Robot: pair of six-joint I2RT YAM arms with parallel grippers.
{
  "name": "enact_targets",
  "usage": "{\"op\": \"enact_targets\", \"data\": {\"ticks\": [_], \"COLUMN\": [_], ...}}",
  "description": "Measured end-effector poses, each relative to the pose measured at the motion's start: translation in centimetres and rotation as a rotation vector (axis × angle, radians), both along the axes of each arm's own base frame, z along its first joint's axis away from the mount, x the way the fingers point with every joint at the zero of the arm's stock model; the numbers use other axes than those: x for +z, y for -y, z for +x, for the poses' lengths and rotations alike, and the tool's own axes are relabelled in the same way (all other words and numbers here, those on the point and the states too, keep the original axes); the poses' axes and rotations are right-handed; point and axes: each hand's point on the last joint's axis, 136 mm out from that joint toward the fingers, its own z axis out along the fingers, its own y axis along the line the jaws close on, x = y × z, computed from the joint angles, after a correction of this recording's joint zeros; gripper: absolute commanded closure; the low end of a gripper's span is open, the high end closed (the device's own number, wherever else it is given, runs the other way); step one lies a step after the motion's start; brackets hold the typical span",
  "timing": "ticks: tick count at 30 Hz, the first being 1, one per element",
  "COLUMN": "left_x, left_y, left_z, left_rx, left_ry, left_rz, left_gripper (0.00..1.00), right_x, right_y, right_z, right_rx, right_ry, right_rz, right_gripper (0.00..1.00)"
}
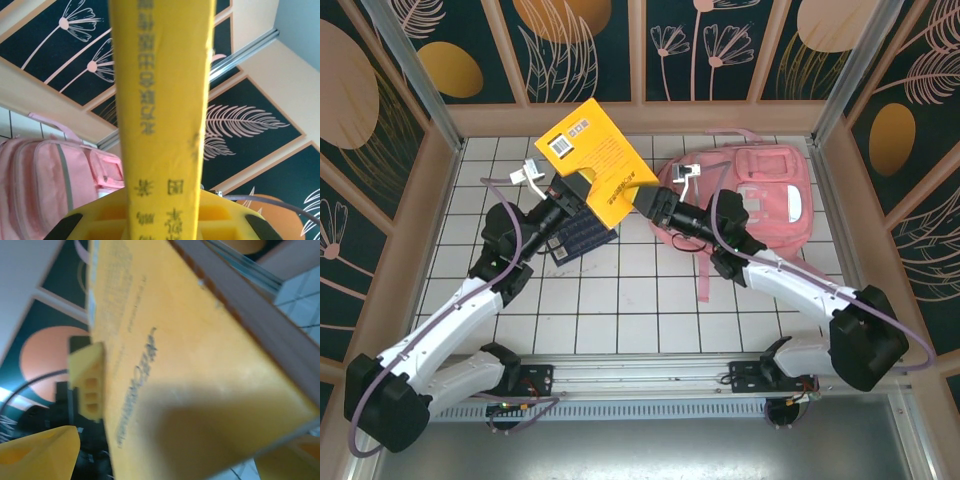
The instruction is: Pack the student bag
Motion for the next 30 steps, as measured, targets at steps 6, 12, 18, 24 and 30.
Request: {"op": "enact_targets", "data": {"ticks": [6,12,18,24,30], "left_x": [0.0,0.1,0.1,-0.7,-0.4], "left_y": [-0.3,-0.2,-0.3,0.3,-1.8], "left_z": [0.5,1.0,1.2,1.3,0.6], "left_rx": [0.008,-0.004,-0.004,-0.001,0.039], "left_ry": [-0.018,-0.033,-0.045,-0.037,0.002], "left_rz": [-0.101,-0.177,-0.201,-0.048,0.128], "left_gripper": [1.00,1.00,0.78,0.22,0.17], "right_x": [2.7,2.8,2.4,1.7,0.9], "right_y": [0.1,-0.7,-1.1,0.9,7.3], "right_z": [0.3,1.0,1.5,3.5,6.2], "right_rx": [-0.030,-0.054,-0.082,-0.101,-0.121], "right_ry": [0.037,0.036,0.034,0.061,0.050], "right_rz": [0.136,0.176,0.167,0.042,-0.071], "right_gripper": [0.35,0.63,1.00,1.00,1.00]}}
